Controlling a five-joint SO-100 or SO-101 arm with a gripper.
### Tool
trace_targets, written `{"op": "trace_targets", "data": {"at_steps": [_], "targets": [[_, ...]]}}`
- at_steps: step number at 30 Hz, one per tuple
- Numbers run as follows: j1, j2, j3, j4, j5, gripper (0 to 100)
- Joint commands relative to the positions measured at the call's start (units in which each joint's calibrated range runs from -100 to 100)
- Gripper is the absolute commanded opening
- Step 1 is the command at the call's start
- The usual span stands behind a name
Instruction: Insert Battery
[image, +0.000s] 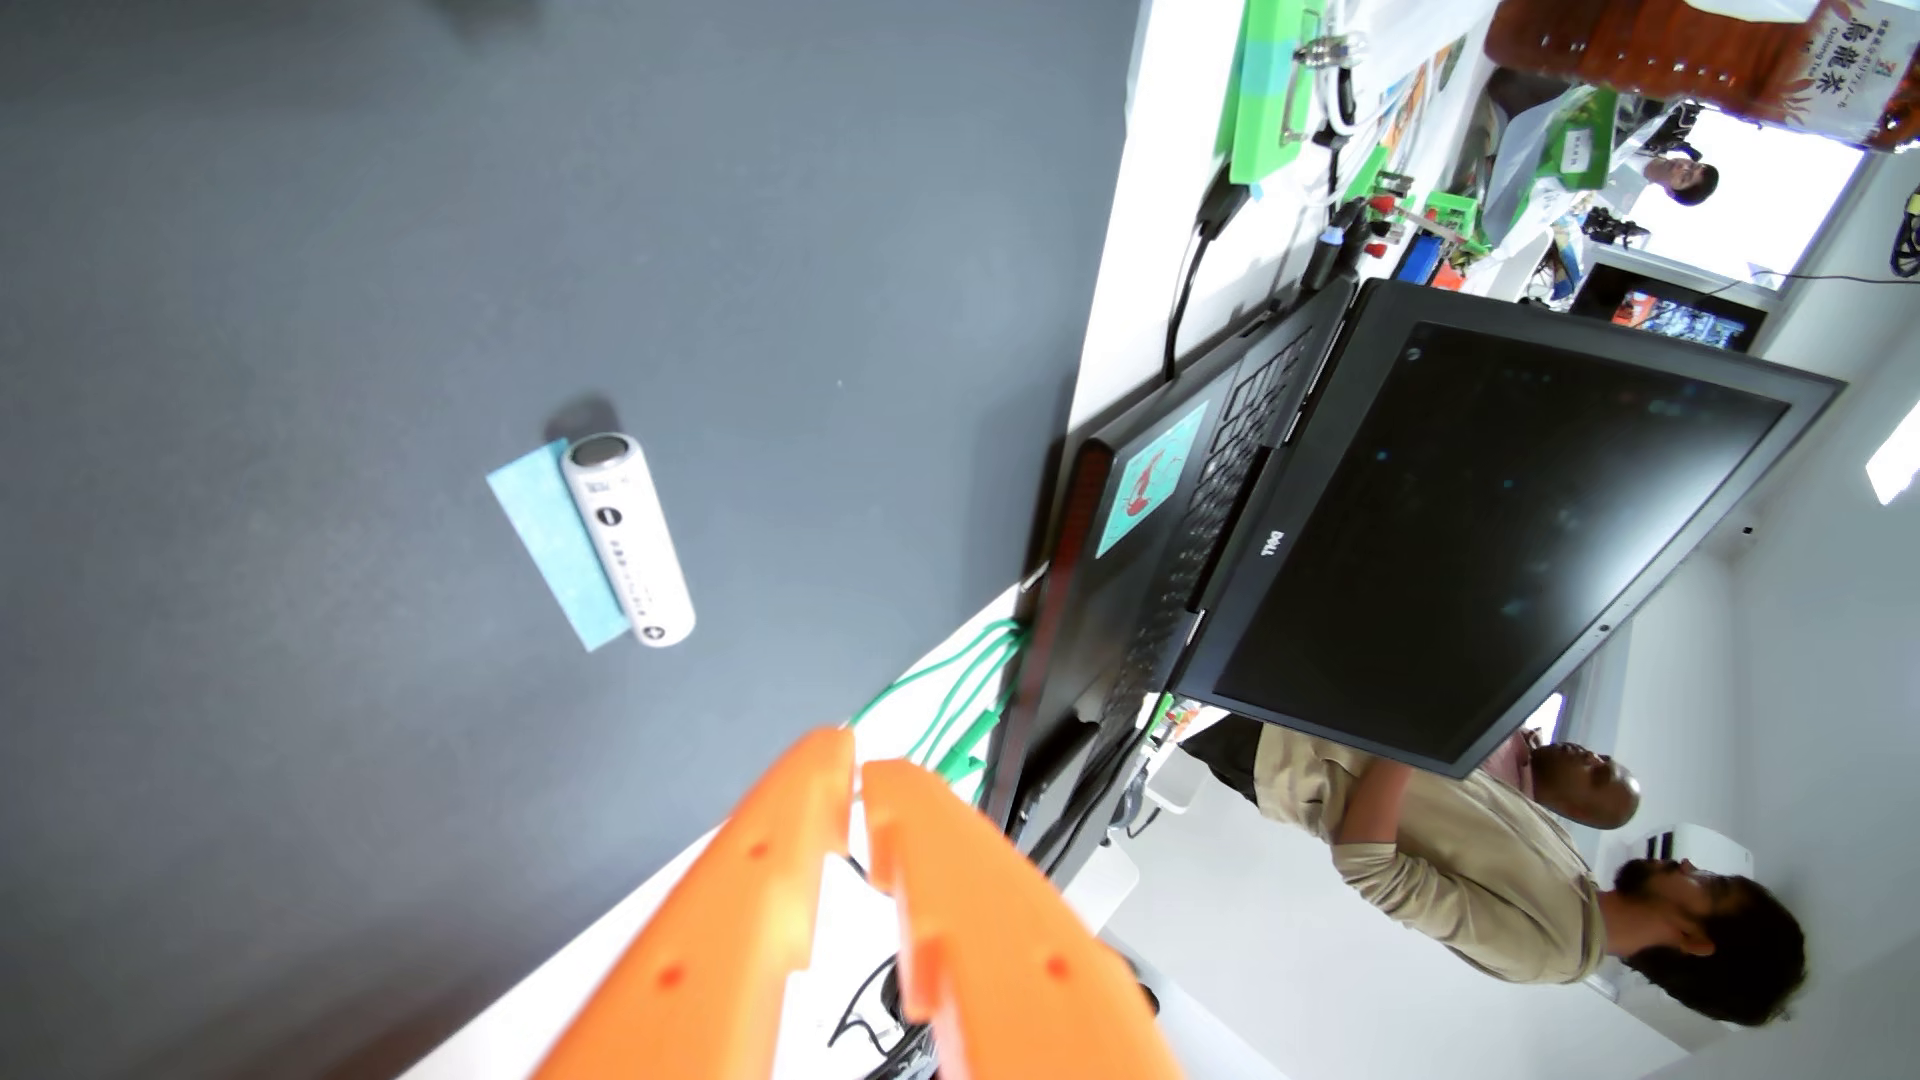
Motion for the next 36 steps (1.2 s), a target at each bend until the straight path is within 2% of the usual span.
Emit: {"op": "trace_targets", "data": {"at_steps": [1,6,10,14,18,21,29,36], "targets": [[0.4,10.3,-10.7,2.2,0.2,1],[0.4,27.9,-19.3,2.3,0.3,1],[0.8,41.0,-27.7,6.5,1.8,2],[8.6,51.4,-35.5,8.9,2.0,2],[15.2,59.6,-38.1,8.3,5.5,2],[18.0,64.0,-38.5,7.9,7.6,2],[17.4,71.4,-38.9,2.5,13.8,2],[16.7,73.6,-38.8,-3.1,15.5,4]]}}
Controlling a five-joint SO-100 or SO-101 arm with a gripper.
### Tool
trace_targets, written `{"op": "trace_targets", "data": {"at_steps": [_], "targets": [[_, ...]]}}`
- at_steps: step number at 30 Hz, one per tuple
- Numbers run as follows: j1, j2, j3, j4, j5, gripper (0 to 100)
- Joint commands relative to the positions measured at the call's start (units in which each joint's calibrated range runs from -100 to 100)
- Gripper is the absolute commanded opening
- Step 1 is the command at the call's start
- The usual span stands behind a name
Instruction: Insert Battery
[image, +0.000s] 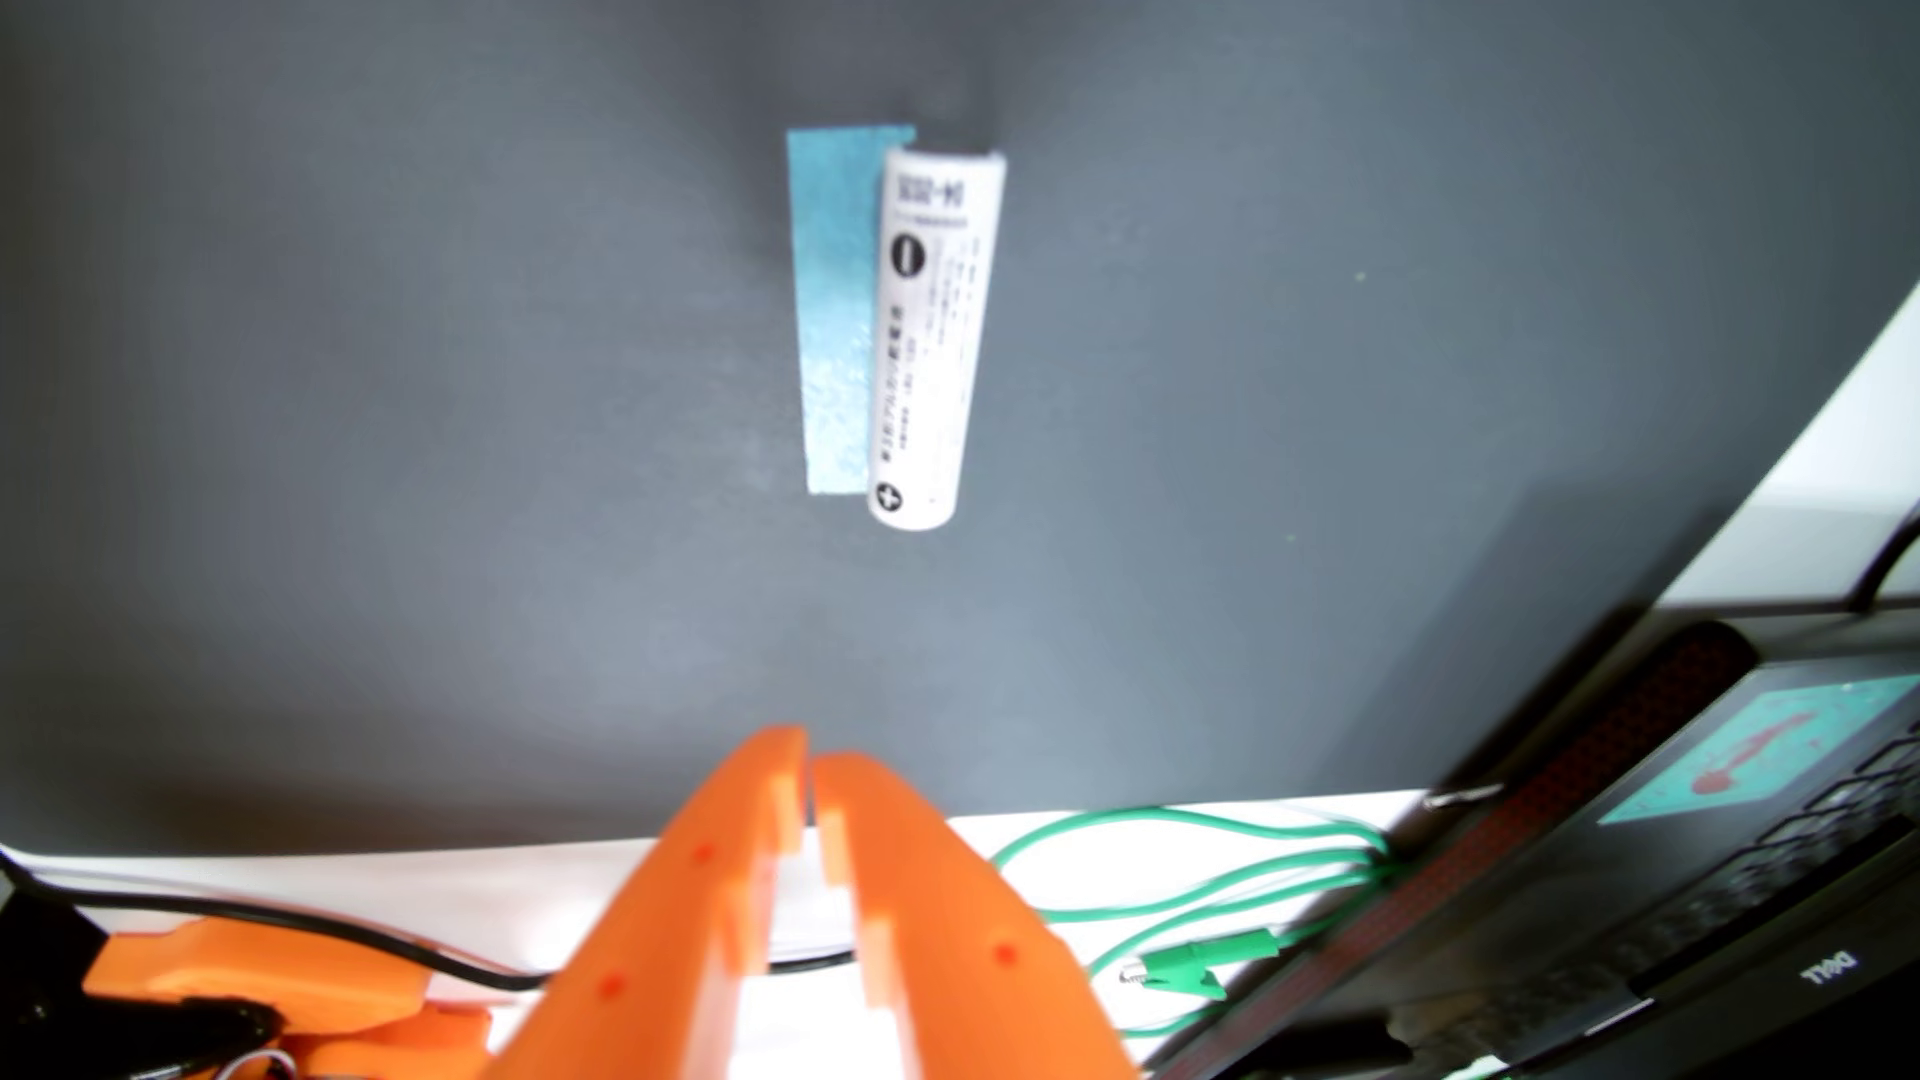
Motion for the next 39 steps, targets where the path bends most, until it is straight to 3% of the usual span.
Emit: {"op": "trace_targets", "data": {"at_steps": [1,13,39], "targets": [[-1.1,0.5,-2.1,-2.7,0.6,5],[-2.0,5.9,3.9,-11.5,0.1,11],[-2.1,6.4,8.4,-11.9,-0.9,14]]}}
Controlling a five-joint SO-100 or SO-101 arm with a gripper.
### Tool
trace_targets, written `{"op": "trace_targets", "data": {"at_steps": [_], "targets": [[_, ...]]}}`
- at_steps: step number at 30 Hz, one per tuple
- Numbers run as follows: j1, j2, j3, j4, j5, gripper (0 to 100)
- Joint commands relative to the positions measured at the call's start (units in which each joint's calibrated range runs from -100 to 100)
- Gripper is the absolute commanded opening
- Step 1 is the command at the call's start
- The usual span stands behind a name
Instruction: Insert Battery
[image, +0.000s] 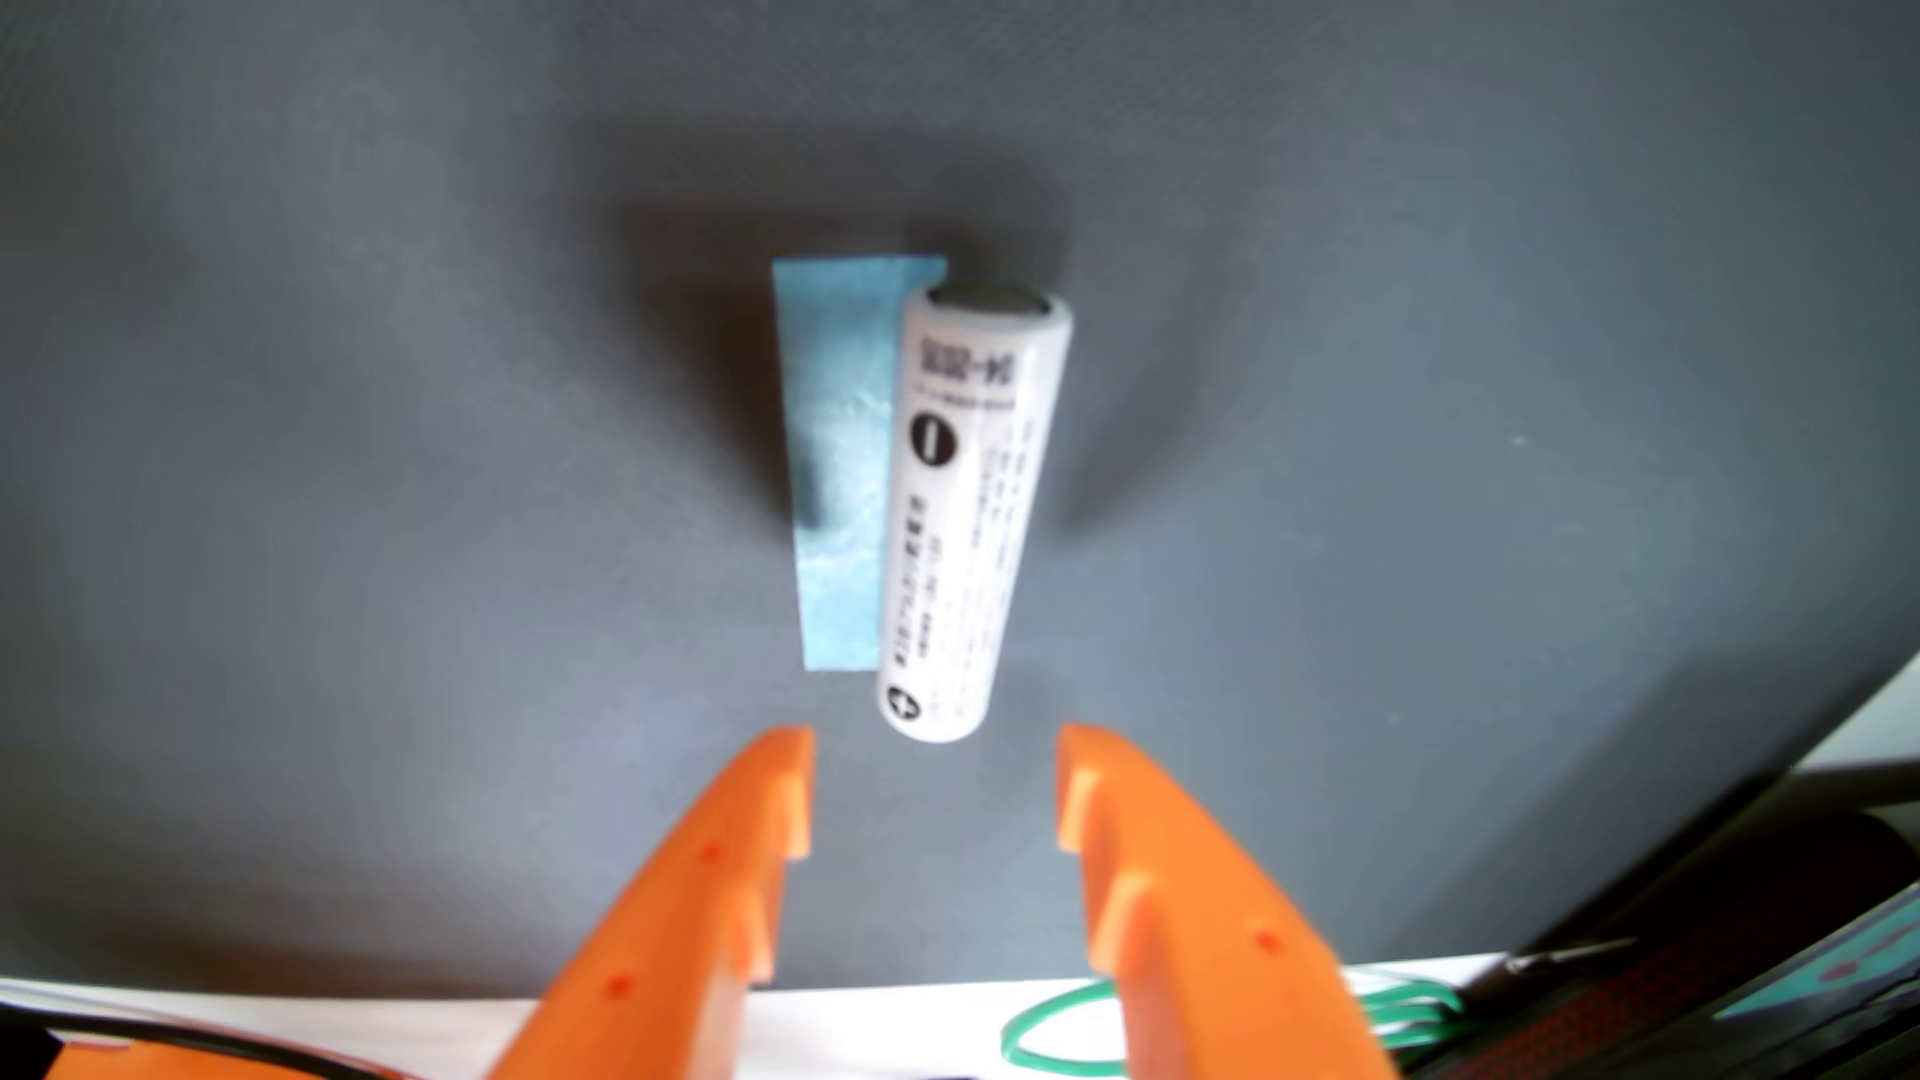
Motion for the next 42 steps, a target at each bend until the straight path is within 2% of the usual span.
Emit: {"op": "trace_targets", "data": {"at_steps": [1,29,42], "targets": [[-0.1,-0.3,0.4,-0.4,-0.1,14],[-0.1,-0.1,2.7,-3.9,0.2,14],[-0.1,7.4,-0.2,-4.0,0.1,12]]}}
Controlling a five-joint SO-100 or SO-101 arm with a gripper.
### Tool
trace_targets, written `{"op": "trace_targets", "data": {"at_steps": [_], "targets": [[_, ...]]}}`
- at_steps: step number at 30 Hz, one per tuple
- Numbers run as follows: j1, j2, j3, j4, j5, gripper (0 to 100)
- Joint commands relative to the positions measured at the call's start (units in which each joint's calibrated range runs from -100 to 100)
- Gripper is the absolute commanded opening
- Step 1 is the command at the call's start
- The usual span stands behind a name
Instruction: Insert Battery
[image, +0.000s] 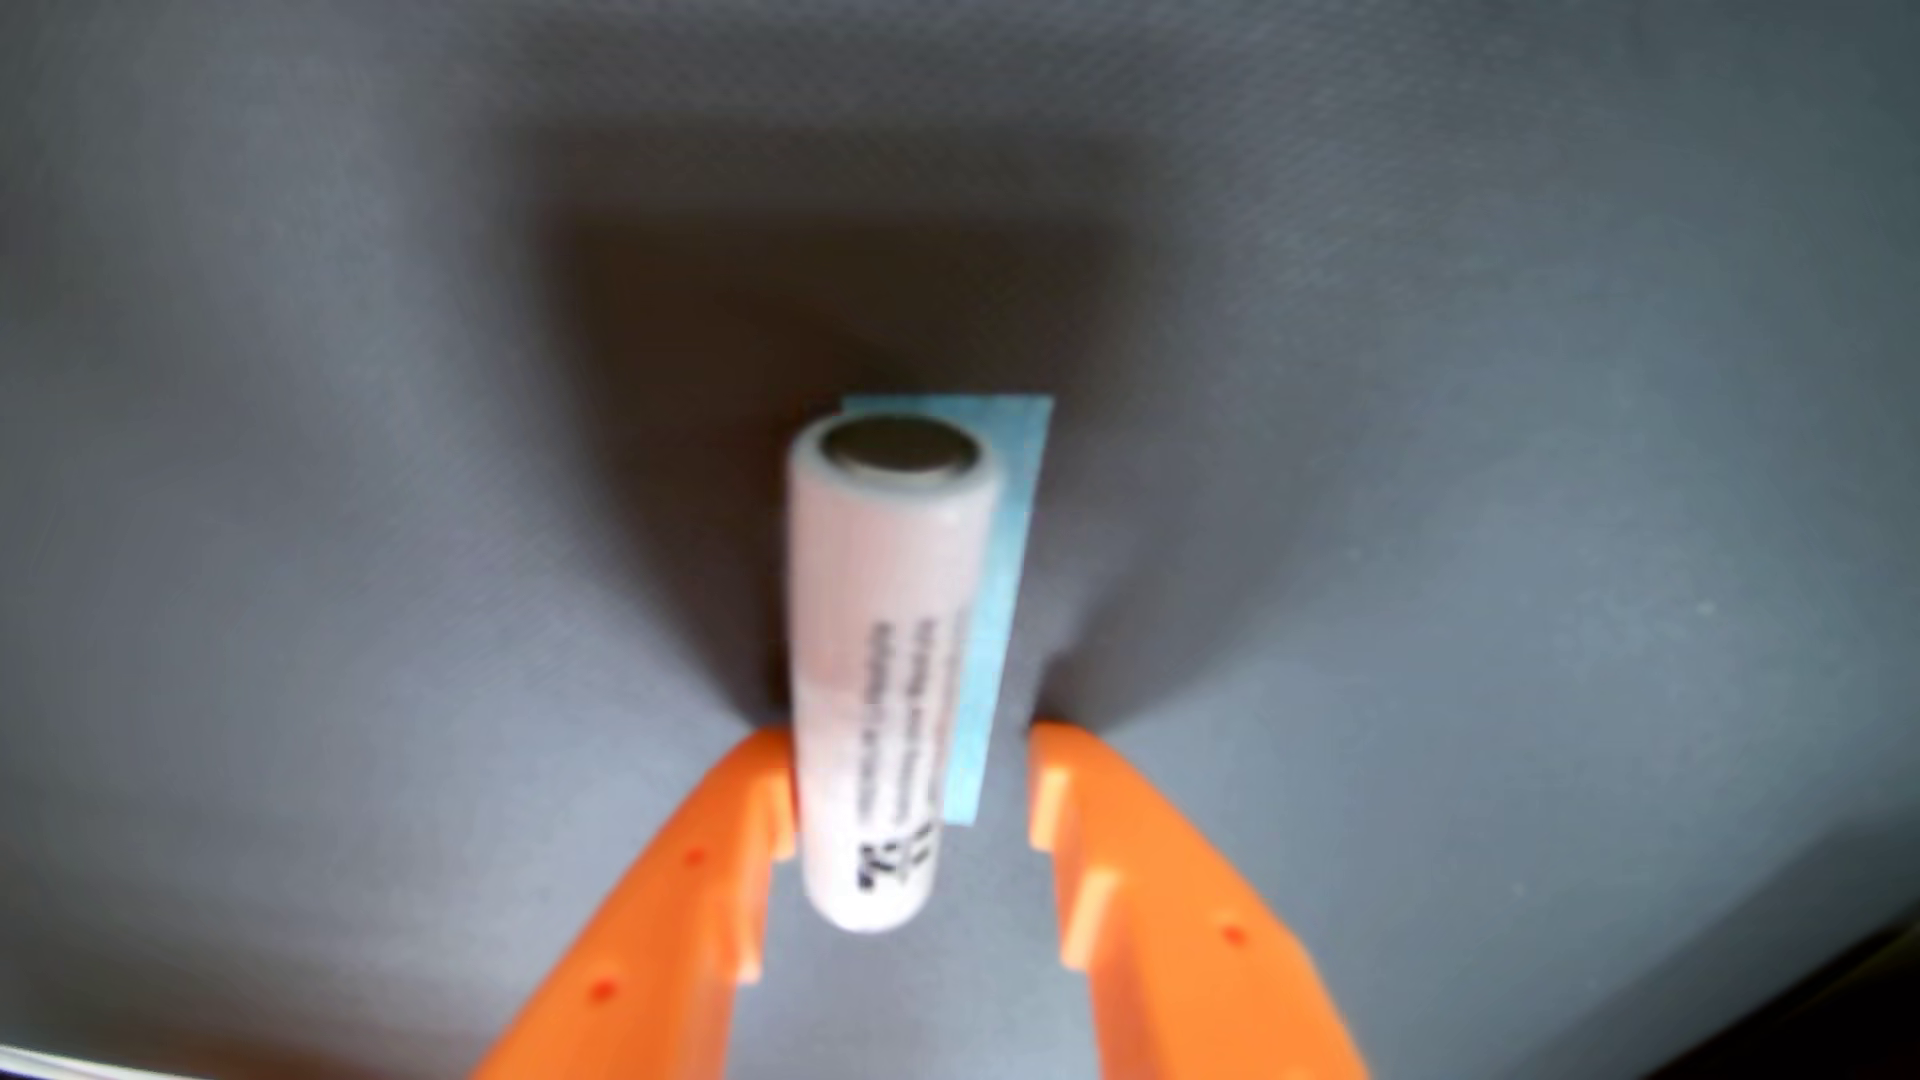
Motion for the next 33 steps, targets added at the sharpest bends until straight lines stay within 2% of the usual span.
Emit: {"op": "trace_targets", "data": {"at_steps": [1,5,12,17,24,33], "targets": [[-0.1,0.1,-1.6,-0.3,-0.1,10],[-0.1,0.5,-1.6,-0.3,0.1,2],[-0.3,-0.1,-2.3,0.7,-0.5,2],[-7.3,-4.6,-6.7,7.7,-4.9,2],[-17.4,-20.7,-7.8,14.1,-9.6,2],[-32.4,-21.6,-8.0,18.2,-16.9,2]]}}
